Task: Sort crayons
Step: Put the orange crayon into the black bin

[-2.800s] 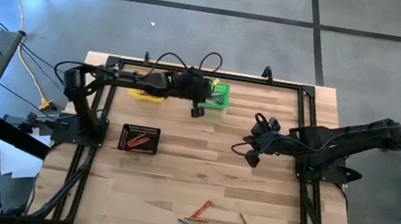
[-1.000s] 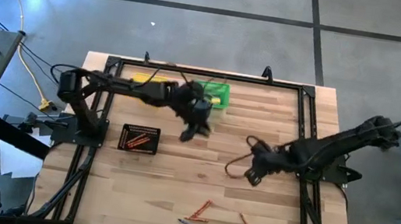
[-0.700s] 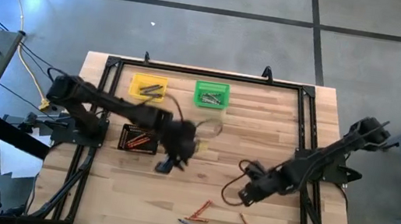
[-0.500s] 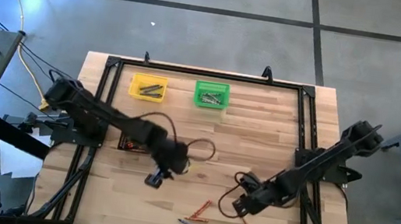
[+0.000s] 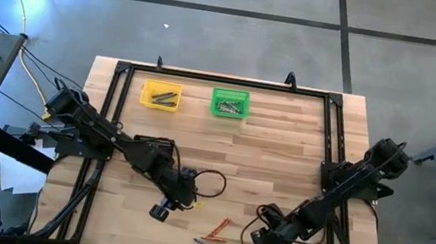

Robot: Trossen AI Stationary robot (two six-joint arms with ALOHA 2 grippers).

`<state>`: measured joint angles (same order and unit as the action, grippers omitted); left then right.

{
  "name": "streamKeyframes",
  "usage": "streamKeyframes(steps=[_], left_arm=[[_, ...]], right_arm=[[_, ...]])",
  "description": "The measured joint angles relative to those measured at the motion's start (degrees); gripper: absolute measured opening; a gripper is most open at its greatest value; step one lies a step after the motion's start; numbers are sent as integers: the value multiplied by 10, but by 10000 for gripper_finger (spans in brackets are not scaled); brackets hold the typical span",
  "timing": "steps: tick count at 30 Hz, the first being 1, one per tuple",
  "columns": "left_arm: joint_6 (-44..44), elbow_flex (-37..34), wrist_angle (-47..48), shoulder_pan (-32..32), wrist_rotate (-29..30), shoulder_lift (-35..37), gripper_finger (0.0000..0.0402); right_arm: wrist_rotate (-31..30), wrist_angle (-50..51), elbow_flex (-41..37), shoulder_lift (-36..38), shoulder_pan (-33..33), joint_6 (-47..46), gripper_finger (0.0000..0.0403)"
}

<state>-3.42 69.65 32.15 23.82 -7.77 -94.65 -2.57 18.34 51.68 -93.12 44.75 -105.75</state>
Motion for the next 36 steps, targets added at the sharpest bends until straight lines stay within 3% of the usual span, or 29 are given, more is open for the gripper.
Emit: streamKeyframes(steps=[7,25,36], left_arm=[[1,0,-41,10,0,0,104],[-25,0,-51,10,0,0,104],[-25,0,-55,10,0,0,104]], right_arm=[[0,15,0,0,24,-50,103],[24,53,0,-1,26,-49,103],[49,40,0,-52,26,-49,103]])
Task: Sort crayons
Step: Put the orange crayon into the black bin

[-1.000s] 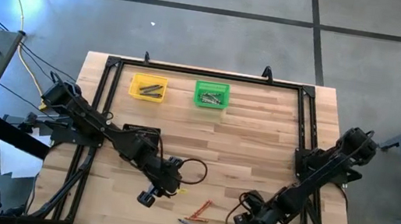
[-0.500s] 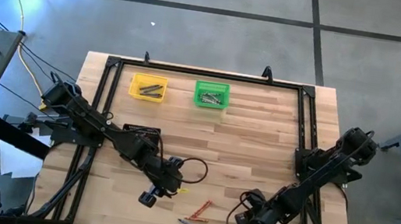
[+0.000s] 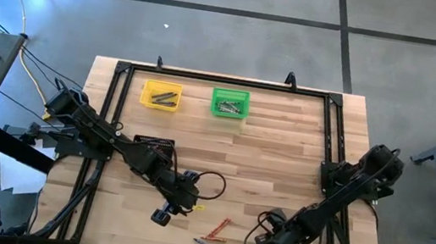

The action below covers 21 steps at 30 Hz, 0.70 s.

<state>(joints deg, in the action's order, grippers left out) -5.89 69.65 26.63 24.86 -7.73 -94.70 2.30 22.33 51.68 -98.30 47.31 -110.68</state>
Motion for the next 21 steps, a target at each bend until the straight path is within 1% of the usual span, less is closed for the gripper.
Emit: streamKeyframes(steps=[6,15,18,21], left_arm=[[0,0,0,0,0,0,104],[5,0,0,0,1,0,104],[18,0,1,0,1,0,104],[26,0,1,0,5,0,104]], right_arm=[[2,-8,2,-12,0,-1,103],[10,2,6,-44,-2,-36,103],[14,53,27,-53,-4,-37,103],[14,125,52,-58,-11,-16,103]])
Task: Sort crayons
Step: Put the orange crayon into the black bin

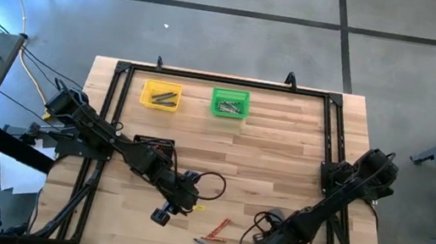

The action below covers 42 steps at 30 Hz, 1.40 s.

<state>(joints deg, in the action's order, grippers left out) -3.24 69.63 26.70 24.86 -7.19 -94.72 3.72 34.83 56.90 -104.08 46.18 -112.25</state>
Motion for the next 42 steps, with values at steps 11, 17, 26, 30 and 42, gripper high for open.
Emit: streamKeyframes(steps=[11,17,26,30,42], left_arm=[[9,0,5,0,30,0,104],[18,0,5,0,31,0,104],[20,0,5,0,31,0,104],[20,0,5,0,31,0,104],[20,0,4,0,31,0,104]], right_arm=[[-9,59,31,-8,-18,42,103],[9,42,32,-24,-20,35,103],[10,67,53,-28,-20,27,54],[10,74,62,-28,-20,32,14],[13,66,64,-28,-20,47,6]])
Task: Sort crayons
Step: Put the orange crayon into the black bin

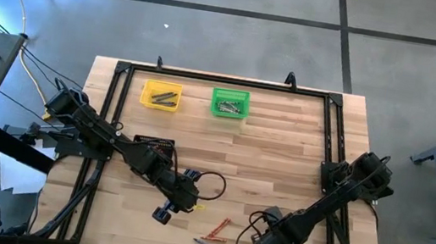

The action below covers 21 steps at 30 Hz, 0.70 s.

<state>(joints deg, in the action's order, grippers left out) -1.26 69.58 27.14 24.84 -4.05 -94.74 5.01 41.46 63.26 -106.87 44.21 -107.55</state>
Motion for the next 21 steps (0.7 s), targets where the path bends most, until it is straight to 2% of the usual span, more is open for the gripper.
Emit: streamKeyframes(steps=[11,21], left_arm=[[0,0,0,0,0,0,104],[0,0,0,-1,2,0,104]], right_arm=[[0,-2,0,7,0,0,2],[-29,-4,-1,30,0,0,1]])
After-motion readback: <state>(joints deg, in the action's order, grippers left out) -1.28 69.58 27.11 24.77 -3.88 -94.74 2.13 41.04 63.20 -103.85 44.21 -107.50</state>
